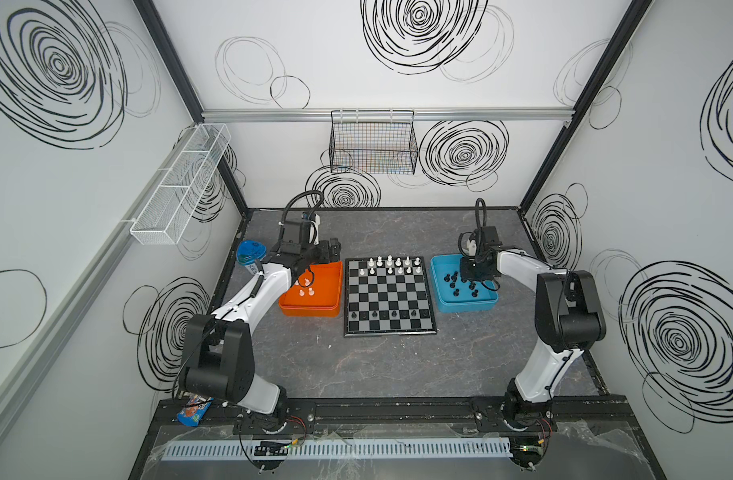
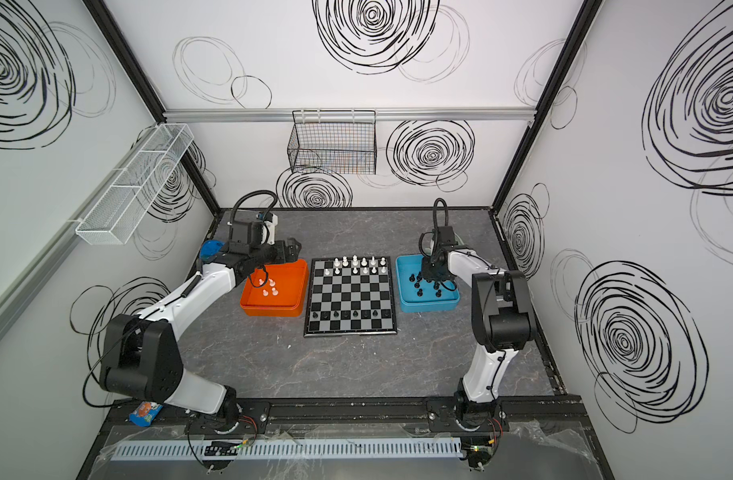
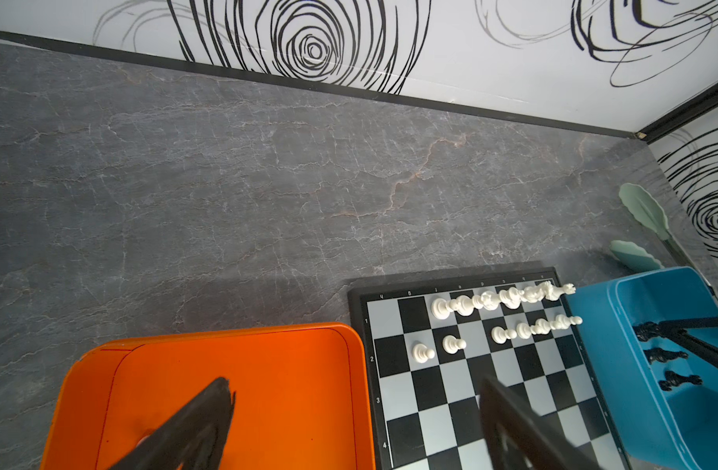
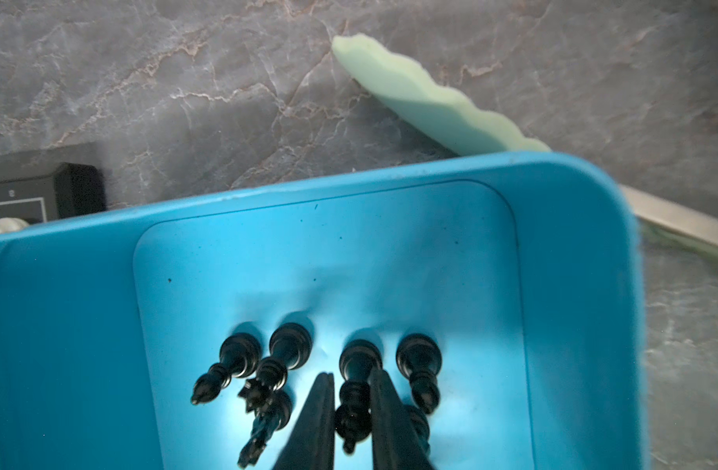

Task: Set up the chess pieces on the board
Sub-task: 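Lower the right gripper and grasp a black chess piece in the blue tray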

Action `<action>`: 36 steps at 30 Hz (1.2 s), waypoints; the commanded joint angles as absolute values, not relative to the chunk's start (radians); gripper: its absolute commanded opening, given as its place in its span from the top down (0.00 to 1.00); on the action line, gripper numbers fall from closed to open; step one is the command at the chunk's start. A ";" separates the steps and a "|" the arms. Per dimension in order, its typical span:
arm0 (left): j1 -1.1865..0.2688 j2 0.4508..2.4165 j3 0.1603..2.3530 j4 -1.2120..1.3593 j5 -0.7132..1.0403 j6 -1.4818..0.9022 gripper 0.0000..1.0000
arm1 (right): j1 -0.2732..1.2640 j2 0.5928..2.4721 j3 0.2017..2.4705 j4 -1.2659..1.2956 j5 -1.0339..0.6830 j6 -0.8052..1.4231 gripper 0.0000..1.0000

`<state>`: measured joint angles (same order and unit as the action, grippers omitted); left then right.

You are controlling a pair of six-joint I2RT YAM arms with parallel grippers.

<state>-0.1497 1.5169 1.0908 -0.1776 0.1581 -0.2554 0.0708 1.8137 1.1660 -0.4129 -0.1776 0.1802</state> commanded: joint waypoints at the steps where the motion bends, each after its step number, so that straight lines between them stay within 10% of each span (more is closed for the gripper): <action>1: -0.143 1.523 1.118 -0.150 0.172 -0.264 0.03 | 0.066 1.821 1.161 -0.425 -0.172 0.176 0.84; 36: -0.133 1.528 1.117 -0.146 0.197 -0.273 0.03 | 0.092 1.719 1.242 -0.513 -0.166 0.165 0.86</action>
<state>-0.1429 1.5169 1.0908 -0.1776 0.1833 -0.2642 0.0799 1.7699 1.2030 -0.4679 -0.1722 0.1783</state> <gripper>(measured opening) 0.971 0.137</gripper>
